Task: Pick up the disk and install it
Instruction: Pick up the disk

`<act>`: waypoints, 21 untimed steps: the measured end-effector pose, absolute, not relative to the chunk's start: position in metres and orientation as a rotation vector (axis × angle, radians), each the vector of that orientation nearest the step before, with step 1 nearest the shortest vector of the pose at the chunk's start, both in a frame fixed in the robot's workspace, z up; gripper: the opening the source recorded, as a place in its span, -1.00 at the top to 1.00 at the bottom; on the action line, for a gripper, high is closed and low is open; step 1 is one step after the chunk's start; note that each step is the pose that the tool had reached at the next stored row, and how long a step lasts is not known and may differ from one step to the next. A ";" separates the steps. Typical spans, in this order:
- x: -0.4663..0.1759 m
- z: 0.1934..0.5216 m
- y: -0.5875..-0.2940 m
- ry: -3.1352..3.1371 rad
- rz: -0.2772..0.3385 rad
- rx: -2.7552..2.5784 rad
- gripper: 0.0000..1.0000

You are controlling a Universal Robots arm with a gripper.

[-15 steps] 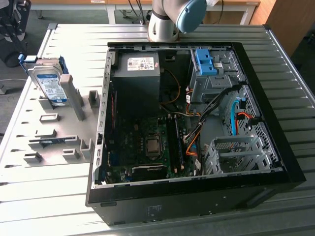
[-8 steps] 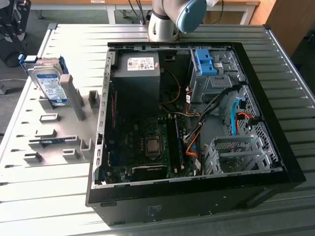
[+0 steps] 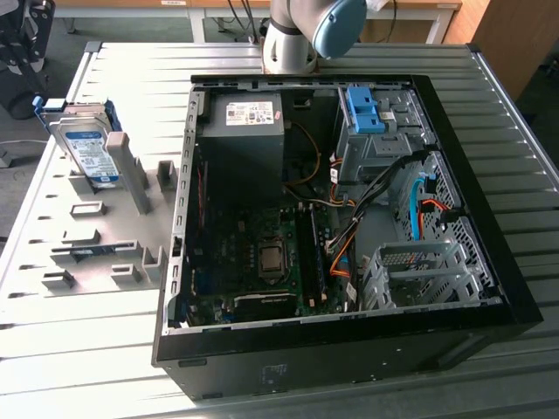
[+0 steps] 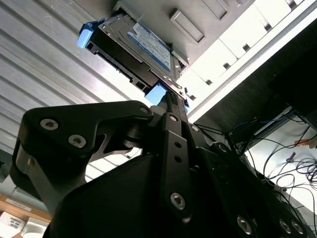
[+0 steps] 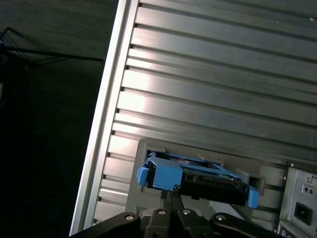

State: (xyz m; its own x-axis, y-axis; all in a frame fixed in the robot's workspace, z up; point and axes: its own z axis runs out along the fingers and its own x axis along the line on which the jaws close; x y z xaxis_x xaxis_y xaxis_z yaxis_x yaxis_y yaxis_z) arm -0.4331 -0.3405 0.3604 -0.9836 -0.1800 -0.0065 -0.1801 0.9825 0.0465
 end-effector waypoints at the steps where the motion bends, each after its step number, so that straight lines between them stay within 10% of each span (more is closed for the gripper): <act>1: -0.433 0.360 -0.340 3.125 0.074 -0.287 0.79; 21: -0.433 0.360 -0.341 3.120 0.074 -0.352 0.79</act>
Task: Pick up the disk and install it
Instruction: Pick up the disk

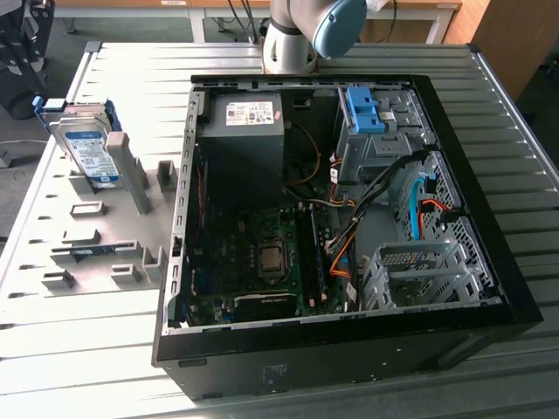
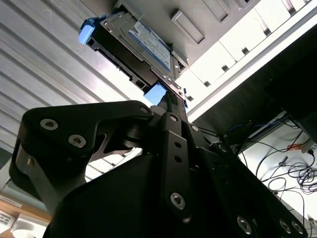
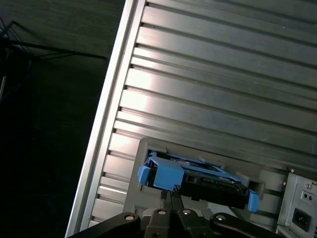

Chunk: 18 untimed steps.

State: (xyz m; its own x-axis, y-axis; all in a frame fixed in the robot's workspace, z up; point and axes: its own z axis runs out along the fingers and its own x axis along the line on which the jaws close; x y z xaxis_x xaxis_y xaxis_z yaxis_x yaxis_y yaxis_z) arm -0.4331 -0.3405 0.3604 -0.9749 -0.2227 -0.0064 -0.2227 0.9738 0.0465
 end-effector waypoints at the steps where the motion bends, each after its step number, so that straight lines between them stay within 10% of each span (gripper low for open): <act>1: -0.433 0.360 -0.341 3.119 0.074 -0.355 0.79; 18: -0.433 0.360 -0.341 3.113 0.074 -0.414 0.79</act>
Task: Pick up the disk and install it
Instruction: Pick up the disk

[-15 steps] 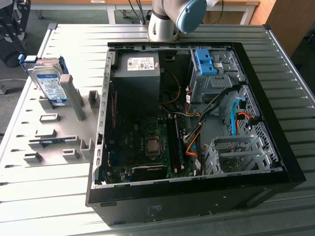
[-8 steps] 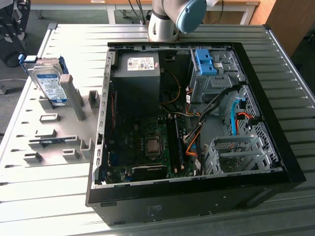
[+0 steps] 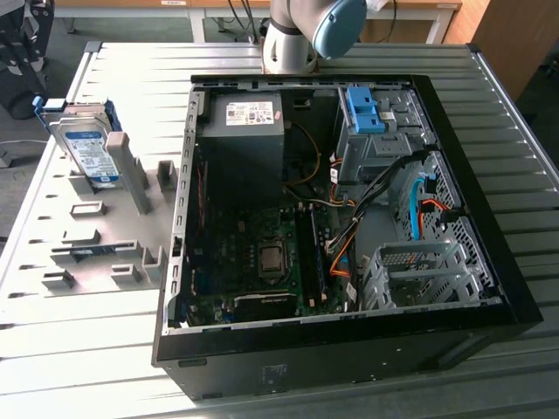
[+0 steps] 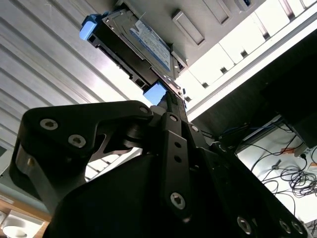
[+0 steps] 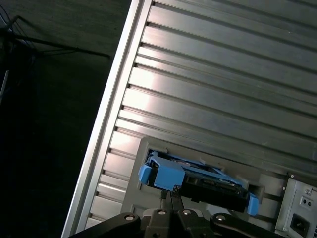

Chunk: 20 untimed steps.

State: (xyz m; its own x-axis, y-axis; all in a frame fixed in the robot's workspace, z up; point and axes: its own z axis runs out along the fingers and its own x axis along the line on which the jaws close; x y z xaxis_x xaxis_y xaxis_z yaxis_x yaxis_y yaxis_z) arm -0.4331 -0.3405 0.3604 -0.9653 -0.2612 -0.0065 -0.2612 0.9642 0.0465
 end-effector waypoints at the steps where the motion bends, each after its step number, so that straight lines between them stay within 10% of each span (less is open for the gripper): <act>1: -0.433 0.360 -0.341 3.113 0.074 -0.417 0.79; 20: -0.433 0.360 -0.341 3.103 0.074 -0.493 0.79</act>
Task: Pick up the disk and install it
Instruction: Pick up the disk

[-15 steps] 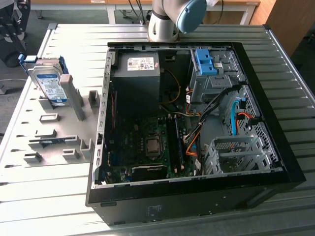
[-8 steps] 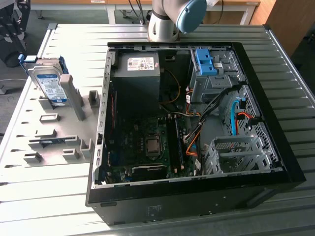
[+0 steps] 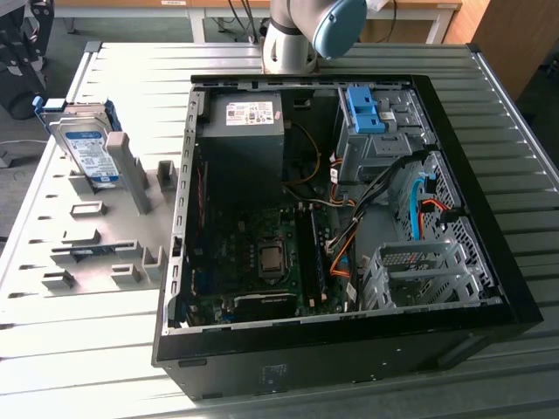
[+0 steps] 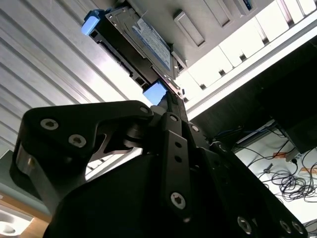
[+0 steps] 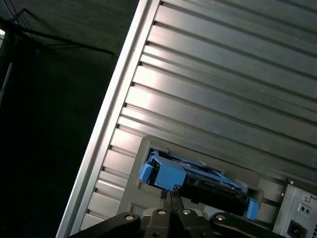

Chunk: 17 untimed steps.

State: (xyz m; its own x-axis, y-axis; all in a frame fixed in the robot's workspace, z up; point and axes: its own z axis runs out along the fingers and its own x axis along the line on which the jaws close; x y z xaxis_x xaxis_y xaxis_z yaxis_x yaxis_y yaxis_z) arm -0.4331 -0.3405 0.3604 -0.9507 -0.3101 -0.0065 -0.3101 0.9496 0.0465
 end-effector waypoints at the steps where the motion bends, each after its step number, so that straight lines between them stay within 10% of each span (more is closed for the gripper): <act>1: -0.433 0.360 -0.340 -3.100 -0.074 0.497 0.79; 17: -0.433 0.360 -0.341 -3.072 -0.074 0.639 0.79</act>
State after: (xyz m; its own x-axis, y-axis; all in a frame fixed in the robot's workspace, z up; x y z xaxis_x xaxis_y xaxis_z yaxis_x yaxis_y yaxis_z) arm -0.4331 -0.3405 0.3604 -0.9171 -0.3987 -0.0065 -0.3985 0.9160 0.0465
